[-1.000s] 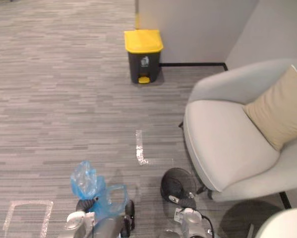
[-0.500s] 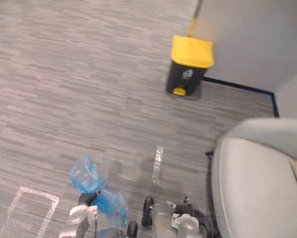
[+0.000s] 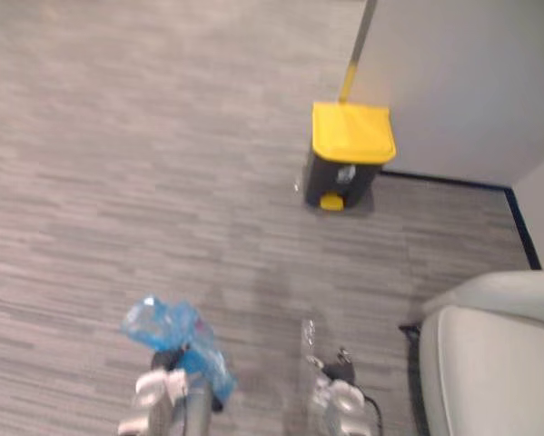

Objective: Gather rubbish on tea table into small bin, then transfer packed bag to large trash can.

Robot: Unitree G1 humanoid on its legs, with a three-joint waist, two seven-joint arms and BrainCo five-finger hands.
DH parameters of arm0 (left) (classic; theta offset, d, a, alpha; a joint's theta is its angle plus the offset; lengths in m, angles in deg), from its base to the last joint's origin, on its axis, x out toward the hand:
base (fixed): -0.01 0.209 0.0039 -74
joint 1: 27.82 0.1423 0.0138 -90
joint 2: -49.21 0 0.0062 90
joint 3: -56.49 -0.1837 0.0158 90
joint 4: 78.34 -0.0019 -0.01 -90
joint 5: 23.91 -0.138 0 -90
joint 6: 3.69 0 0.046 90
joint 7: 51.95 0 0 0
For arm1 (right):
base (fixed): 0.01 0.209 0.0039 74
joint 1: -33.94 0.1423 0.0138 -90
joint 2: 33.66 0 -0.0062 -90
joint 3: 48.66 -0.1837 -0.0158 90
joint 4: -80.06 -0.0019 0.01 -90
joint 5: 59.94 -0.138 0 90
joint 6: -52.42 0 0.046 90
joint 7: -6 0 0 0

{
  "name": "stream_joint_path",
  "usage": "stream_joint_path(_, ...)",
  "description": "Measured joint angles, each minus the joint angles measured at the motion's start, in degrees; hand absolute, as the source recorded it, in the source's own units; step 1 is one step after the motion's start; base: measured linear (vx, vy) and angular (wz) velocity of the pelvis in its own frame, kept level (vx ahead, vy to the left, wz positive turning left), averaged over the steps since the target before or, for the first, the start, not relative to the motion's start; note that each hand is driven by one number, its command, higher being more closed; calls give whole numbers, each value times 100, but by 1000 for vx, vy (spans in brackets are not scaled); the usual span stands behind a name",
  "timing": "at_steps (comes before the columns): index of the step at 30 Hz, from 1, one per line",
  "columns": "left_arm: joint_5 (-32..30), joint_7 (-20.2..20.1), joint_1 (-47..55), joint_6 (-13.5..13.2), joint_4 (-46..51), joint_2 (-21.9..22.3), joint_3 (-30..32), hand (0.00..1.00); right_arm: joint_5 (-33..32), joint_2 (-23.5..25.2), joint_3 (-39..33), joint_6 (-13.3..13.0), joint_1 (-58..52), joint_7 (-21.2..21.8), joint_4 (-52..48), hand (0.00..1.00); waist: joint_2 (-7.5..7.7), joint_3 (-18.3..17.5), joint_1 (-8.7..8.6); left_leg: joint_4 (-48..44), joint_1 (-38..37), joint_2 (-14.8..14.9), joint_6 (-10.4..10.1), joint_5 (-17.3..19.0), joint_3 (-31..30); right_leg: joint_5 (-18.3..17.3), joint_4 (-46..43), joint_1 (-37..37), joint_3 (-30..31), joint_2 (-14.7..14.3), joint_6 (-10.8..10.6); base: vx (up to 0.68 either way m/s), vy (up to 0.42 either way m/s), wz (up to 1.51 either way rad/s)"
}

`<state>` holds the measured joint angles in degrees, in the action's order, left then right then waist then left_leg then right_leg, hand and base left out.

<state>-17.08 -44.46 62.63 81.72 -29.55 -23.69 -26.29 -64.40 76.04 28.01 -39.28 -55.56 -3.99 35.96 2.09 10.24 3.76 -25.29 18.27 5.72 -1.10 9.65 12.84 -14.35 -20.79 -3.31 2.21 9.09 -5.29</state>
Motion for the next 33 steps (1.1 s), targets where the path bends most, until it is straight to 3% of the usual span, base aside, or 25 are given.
stream_joint_path(1, 1, 1, 80, 0, 4, -5, -57, 100, 4, 23, 3, -1, 2, 10, 0, 0, -8, 3, -1, 60, -309, -26, 54, 164, 222, 113, -665, 214, 14, 124, -181, 269, 229, -88)
stream_joint_path(3, 4, 5, 119, 1, 10, -40, -146, 100, 39, -4, 43, 4, -2, 26, 2, 0, -22, 10, -7, 133, -656, -24, 80, 383, 481, 341, -2027, 865, 59, 248, -346, 163, 129, -77)
stream_joint_path(4, 7, 5, 134, 0, 4, -59, -176, 100, 140, -2, 62, 10, -16, 29, 9, 0, -19, 5, -22, 173, -814, -23, 74, 481, 558, 264, -2721, 1268, -15, 279, -283, 173, 80, -52)
stream_joint_path(6, 15, 8, 143, 2, -8, -60, -218, 100, 227, 9, 66, 25, -113, 29, 23, 0, -30, 11, -71, 391, -1127, -27, 45, 646, 561, -6, -3153, 1841, -562, 280, -29, 214, 17, -19)
stream_joint_path(9, 61, 8, 134, -2, -115, -50, -186, 100, 228, -16, 48, 50, -174, 22, 135, 0, -31, 14, -130, 724, -1543, -2, -100, 739, 552, -154, -2280, 2380, -1377, 217, 129, 267, -111, -1)
stream_joint_path(10, 65, 7, 119, -3, -210, -59, -165, 100, 229, -16, 48, 49, -144, 23, 256, 0, -17, 3, -162, 794, -1641, 28, -158, 772, 550, -71, -1725, 2429, -1484, 130, 199, 353, -180, 11)
stream_joint_path(11, 66, 3, 98, -4, -362, -140, -168, 100, 232, -13, 57, 47, -135, 26, 376, 0, 70, -47, -186, 878, -1758, -17, -292, 819, 508, 279, -795, 2437, -1541, -10, 240, 405, -176, 21)
stream_joint_path(12, 67, 10, 51, 14, -593, -136, -163, 100, 232, -122, 45, 39, -83, 30, 535, 0, 15, -68, -261, 947, -1863, -4, -408, 844, 248, 490, -647, 2278, -1612, -132, 605, 494, -164, 4)
stream_joint_path(13, 64, -13, 81, 21, -674, -129, -176, 100, 237, -185, 22, 36, 37, 29, 653, 0, -115, -128, -211, 1172, -1883, 12, -400, 719, -108, 509, -584, 2244, -1672, -236, 633, 410, -111, 0)
stream_joint_path(15, 61, 4, 82, 19, -675, -114, -162, 100, 231, -254, -133, 14, 100, 23, 705, 0, -167, -110, -244, 1302, -2061, 9, -475, 486, -451, 244, -703, 2124, -1771, -235, 694, 417, -147, 20)
stream_joint_path(17, 60, 1, 34, 18, -660, -47, -150, 100, 229, -239, -186, 40, -16, 25, 728, 0, -247, -65, -332, 491, -1970, 189, -526, 450, -594, 148, -487, 1539, -2067, -297, 721, 495, -162, 60)
stream_joint_path(19, 64, -9, 66, 15, -484, 46, -140, 100, 224, -201, -75, 38, -131, 21, 664, 0, -255, -52, -312, -1463, -1321, 459, -619, 18, -548, 143, -44, 880, -2125, -411, 719, 381, -28, 19)
stream_joint_path(20, 66, -23, 111, 10, -381, 88, -142, 100, 222, -201, 23, 17, -106, 21, 642, 0, -230, -34, -241, -2341, -894, 625, -551, 97, -471, 90, 152, 620, -2062, -415, 743, 344, 68, -29)
stream_joint_path(22, 67, -45, 108, 12, -240, 153, -143, 100, 208, -187, 37, 4, 9, 22, 630, 0, -217, -15, -160, -2854, -210, 800, -367, 452, -203, 46, 423, 315, -1984, -388, 719, 324, 117, -36)
stream_joint_path(24, 65, -53, 69, 11, -208, 137, -140, 100, 206, -154, 24, 10, 22, 11, 584, 0, -199, 3, -84, -2238, 124, 758, -232, 579, -7, -58, 521, 99, -1930, -248, 534, 287, 194, -17)
stream_joint_path(25, 61, -57, 75, 13, -210, 157, -142, 100, 203, -142, -4, 14, -73, 0, 467, 0, -205, 12, -69, -1413, 190, 721, -165, 492, 138, -128, 500, -22, -1937, -179, 410, 315, 247, -1)
stream_joint_path(26, 57, -60, 91, 12, -210, 188, -143, 100, 202, -158, -16, 13, -141, -14, 419, 0, -296, -27, -65, -574, 164, 672, -65, 161, 155, -221, 486, -124, -1935, -172, 248, 327, 277, 6)
stream_joint_path(27, 55, -91, 66, 17, -262, 123, -157, 100, 196, -122, -80, 37, -142, -20, 454, 0, -186, -38, -30, -312, 72, 454, -125, -64, 175, -381, 498, -183, -1762, -58, 15, 308, 249, 17)
stream_joint_path(28, 57, -78, 32, 11, -259, 33, -141, 100, 196, -30, -75, 32, -160, -9, 444, 0, -14, -118, -43, -81, 42, 250, -97, -81, 212, -253, 742, -153, -1587, 40, 81, 297, 231, 15)
stream_joint_path(29, 56, -81, 9, 2, -247, 13, -143, 100, 196, -8, -97, 33, -161, -12, 449, 0, 27, -135, -32, -19, 44, 203, -90, -85, 213, -170, 845, -153, -1535, 47, 102, 280, 197, 20)
stream_joint_path(31, 58, -82, -10, 2, -253, -42, -146, 100, 205, -2, -181, 35, 30, -11, 451, 0, 39, -132, -1, 6, -8, 18, 12, -20, 313, 111, 910, -178, -1283, 200, -2, 261, 178, 1)
stream_joint_path(33, 59, -62, 76, 3, -256, -35, -150, 100, 212, 0, -178, 29, 73, -5, 435, 0, 12, -106, 25, 101, -367, -44, 53, 168, 473, 178, 382, -107, -1060, 332, -105, 205, 130, -38)
